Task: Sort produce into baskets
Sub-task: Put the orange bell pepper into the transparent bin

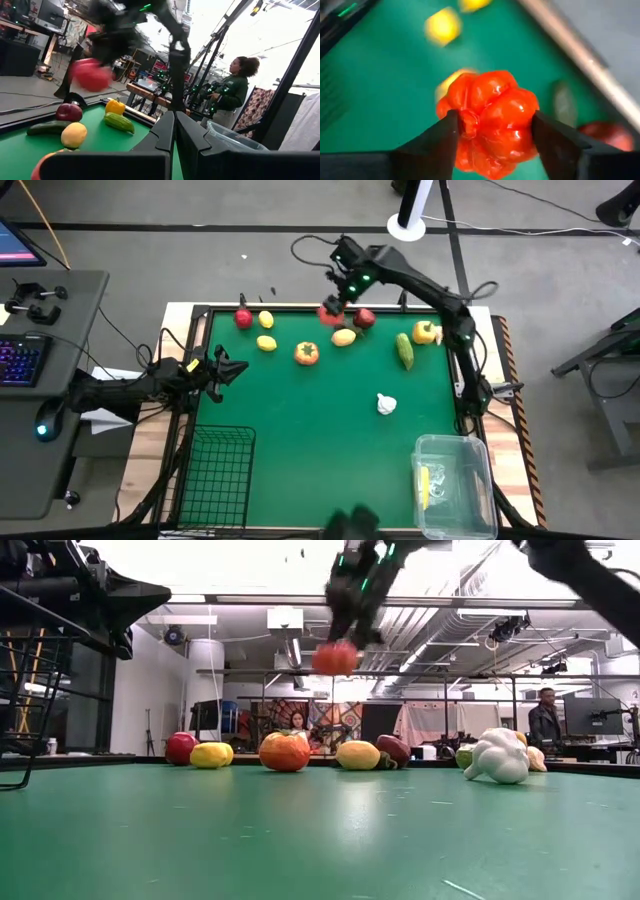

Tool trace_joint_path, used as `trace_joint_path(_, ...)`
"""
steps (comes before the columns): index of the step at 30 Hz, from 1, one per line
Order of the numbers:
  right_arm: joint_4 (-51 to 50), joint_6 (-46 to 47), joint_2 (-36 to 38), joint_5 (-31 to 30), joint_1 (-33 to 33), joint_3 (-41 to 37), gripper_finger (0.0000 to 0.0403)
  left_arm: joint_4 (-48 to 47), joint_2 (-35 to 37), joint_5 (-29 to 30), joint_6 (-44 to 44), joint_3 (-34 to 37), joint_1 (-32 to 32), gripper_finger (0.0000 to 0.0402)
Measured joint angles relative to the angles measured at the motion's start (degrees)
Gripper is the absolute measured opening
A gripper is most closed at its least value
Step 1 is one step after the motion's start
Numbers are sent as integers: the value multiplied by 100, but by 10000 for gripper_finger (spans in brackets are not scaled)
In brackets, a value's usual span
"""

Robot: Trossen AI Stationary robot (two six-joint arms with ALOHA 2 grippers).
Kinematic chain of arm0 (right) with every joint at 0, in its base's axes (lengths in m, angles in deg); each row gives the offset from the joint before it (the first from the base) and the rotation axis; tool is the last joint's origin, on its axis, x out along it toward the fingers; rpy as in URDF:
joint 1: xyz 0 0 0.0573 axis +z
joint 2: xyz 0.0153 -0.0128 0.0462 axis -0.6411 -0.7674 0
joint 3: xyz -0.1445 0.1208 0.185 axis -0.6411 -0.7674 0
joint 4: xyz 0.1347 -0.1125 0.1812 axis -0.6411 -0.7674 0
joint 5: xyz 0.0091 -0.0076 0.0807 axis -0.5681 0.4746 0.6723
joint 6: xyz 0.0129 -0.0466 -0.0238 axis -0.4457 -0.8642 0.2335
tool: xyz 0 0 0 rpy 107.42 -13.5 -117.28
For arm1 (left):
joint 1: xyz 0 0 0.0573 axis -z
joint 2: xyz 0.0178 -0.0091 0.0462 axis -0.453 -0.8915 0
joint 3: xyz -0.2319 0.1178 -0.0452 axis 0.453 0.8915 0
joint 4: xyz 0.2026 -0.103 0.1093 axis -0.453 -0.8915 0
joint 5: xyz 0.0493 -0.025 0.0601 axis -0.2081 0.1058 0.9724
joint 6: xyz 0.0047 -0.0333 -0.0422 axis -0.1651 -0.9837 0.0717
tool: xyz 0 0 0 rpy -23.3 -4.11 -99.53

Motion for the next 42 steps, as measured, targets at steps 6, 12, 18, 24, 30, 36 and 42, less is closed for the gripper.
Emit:
trace_joint_path(6, -1387, -215, 1047, 325, 971, -57, 197, -1, -1, 2, 1, 0, 0, 3)
trace_joint_path(12, -1377, 1405, 2294, 588, 2154, -617, 197, -3, 0, 2, 1, 0, -2, 3)
trace_joint_path(18, -1372, 3954, 3537, 249, 3616, -1791, 198, -18, 0, 2, 2, 0, 0, 3)
trace_joint_path(24, -1213, 6855, 4431, 309, 5351, -3302, 199, -21, -2, 2, 1, 0, 0, 3)
trace_joint_path(30, -880, 8579, 4741, 413, 6591, -4446, 199, -20, -2, 2, 1, 0, -1, 3)
trace_joint_path(36, -675, 9450, 4735, 428, 7124, -5044, 200, -19, 0, 2, 1, 0, 0, 3)
trace_joint_path(42, -310, 9628, 4735, 502, 7347, -5450, 200, -21, 0, 2, 1, 0, -1, 3)
